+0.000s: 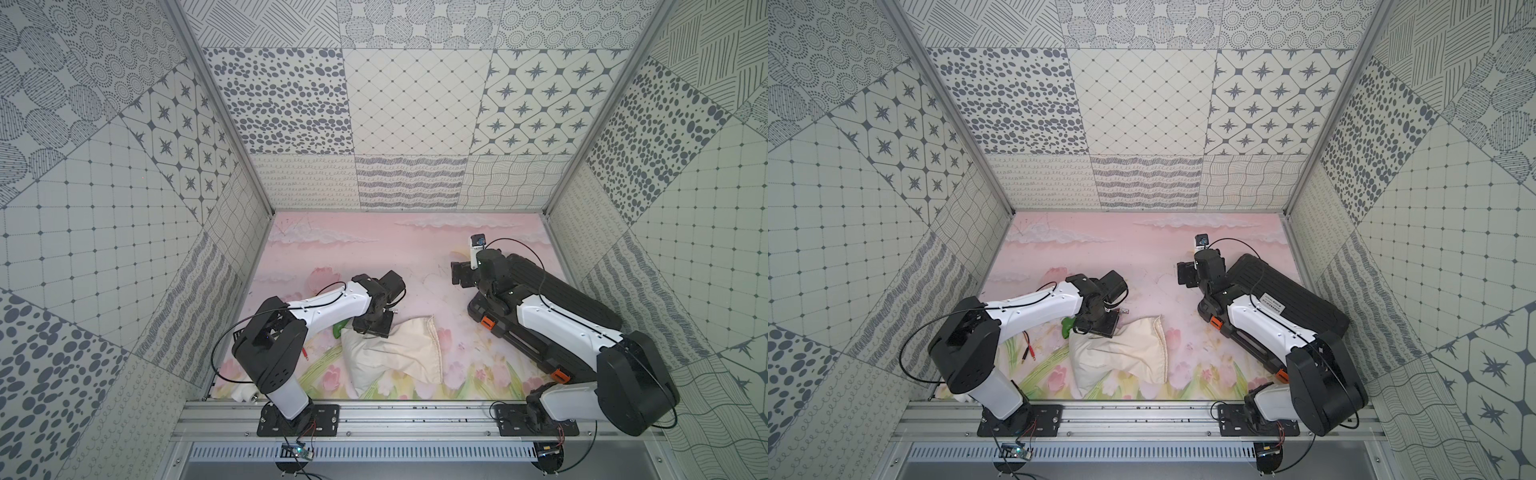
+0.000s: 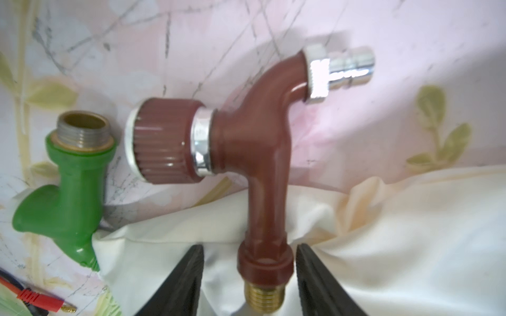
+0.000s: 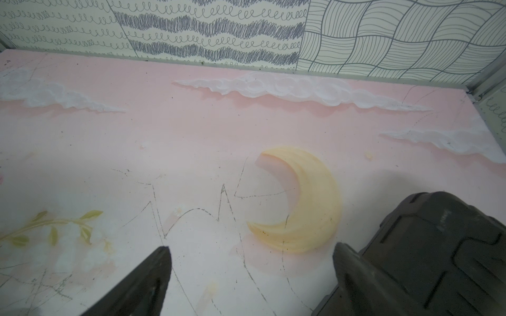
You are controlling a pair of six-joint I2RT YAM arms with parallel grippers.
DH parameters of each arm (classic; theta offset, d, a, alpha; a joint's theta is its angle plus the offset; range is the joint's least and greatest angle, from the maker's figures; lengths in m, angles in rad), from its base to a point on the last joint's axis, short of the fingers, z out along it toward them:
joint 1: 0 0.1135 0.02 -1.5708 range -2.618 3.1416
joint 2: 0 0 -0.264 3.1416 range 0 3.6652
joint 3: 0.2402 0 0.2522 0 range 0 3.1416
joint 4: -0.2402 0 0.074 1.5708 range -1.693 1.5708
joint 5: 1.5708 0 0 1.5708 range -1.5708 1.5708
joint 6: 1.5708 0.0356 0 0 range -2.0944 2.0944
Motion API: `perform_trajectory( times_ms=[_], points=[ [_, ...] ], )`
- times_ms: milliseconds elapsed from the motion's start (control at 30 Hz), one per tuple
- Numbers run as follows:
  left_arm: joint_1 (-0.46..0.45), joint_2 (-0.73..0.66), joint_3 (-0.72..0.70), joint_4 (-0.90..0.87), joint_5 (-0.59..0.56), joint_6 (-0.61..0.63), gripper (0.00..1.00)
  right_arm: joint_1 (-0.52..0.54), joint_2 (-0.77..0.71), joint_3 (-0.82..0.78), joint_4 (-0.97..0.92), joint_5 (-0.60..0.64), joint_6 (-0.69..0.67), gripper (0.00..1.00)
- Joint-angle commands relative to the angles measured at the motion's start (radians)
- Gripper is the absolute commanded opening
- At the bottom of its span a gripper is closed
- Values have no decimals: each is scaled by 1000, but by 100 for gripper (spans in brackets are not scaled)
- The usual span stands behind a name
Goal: Close the soil bag
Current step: Pick up the distractor from the center of the board, then place the distractor at the center of the board.
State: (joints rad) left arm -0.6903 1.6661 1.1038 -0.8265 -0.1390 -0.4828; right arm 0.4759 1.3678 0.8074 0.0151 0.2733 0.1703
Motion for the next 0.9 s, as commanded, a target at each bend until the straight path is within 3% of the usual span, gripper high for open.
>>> perform_trajectory(
  times_ms=[0, 267, 400, 500, 567, 667, 767, 867],
  points=[
    [9, -20, 17, 70, 18, 19, 59, 3, 8, -5, 42, -7, -9, 97],
    [25, 59, 14, 73, 16, 26, 57, 3, 11, -6, 43, -9, -9, 97],
    [30, 93, 15, 87, 17, 32, 45, 2, 8, -8, 43, -7, -9, 97],
    [46, 88, 13, 73, -2, 36, 27, 3, 1, -11, 43, -5, -11, 97],
    [88, 45, -17, 69, -33, 36, 15, 2, -2, -14, 43, -5, -13, 97],
    [168, -32, -81, 76, -65, 25, 7, 3, 8, -12, 43, -18, -10, 97],
    [277, -81, -147, 126, -80, 16, 4, 3, 23, -4, 38, -48, 3, 97],
    [403, -86, -183, 188, -1, -3, 0, 3, 29, 4, 29, -83, 11, 97]
  ],
)
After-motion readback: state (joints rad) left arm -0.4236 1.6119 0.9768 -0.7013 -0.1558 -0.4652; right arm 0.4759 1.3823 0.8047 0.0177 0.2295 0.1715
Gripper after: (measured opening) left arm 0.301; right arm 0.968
